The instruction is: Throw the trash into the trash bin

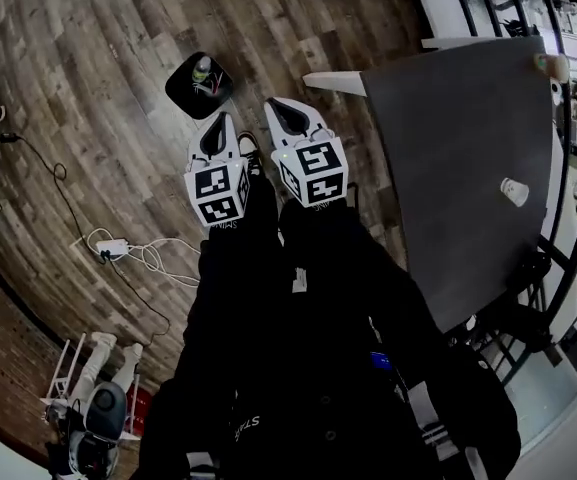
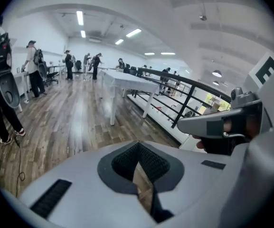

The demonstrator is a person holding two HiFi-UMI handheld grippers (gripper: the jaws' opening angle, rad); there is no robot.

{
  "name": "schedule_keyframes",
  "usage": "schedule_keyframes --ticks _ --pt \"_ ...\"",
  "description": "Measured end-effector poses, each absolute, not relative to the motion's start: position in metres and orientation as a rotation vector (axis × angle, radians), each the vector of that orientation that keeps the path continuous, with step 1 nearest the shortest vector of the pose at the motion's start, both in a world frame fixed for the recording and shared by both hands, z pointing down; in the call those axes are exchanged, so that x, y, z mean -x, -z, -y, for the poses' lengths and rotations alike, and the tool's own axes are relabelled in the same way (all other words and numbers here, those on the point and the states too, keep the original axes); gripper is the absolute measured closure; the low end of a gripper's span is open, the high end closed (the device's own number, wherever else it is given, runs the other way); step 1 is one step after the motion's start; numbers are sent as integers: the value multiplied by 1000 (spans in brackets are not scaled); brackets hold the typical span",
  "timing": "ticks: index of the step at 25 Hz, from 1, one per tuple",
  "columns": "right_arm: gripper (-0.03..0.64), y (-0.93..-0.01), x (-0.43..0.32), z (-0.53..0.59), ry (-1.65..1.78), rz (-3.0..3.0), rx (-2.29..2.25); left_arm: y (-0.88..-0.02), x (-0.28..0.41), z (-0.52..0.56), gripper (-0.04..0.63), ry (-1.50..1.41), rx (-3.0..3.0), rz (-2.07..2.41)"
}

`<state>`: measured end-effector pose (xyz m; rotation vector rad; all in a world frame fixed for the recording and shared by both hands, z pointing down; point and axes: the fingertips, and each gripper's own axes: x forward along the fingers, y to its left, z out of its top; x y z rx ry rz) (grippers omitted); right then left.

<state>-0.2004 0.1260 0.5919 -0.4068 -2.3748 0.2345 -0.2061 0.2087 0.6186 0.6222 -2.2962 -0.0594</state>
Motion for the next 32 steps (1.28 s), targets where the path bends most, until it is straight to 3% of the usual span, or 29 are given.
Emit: schedule_keyframes --ticks 17,32 --pt "601 -428 71 67 -366 2616 -98 -460 116 -8 595 -47 -1121 2284" --pt "601 -341 -120 219 -429 2670 -657 -372 -42 157 595 -131 -1615 2110"
